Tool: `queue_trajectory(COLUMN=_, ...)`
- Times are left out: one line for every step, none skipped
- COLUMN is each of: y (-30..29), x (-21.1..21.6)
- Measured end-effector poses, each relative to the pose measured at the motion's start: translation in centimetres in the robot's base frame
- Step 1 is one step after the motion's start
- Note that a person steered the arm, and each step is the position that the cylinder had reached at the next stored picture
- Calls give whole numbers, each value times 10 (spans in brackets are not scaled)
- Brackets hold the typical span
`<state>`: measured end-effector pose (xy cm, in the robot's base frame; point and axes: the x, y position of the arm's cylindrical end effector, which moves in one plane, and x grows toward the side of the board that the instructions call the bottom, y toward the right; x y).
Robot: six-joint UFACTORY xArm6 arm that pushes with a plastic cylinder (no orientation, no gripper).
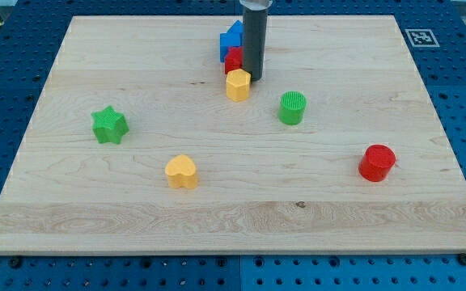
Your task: Slide the red star slightly left
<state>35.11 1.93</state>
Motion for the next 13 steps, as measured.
queue_trajectory(y=-6, x=10)
queue_trajectory(y=0, x=17)
queue_trajectory(y=26, x=12)
queue_trajectory(y=34, x=-7)
queue_trajectory(y=30, x=-19)
queue_trajectory(y=29, x=-38)
queue_trajectory(y=19, x=-48)
queue_trajectory(y=17, x=-48)
queue_trajectory(y=15, x=-48)
queue_trajectory(y=11, x=-46)
queue_trajectory(y=4, x=-43)
queue_trajectory(y=0, x=-38)
queue_trajectory(y=0, x=-36)
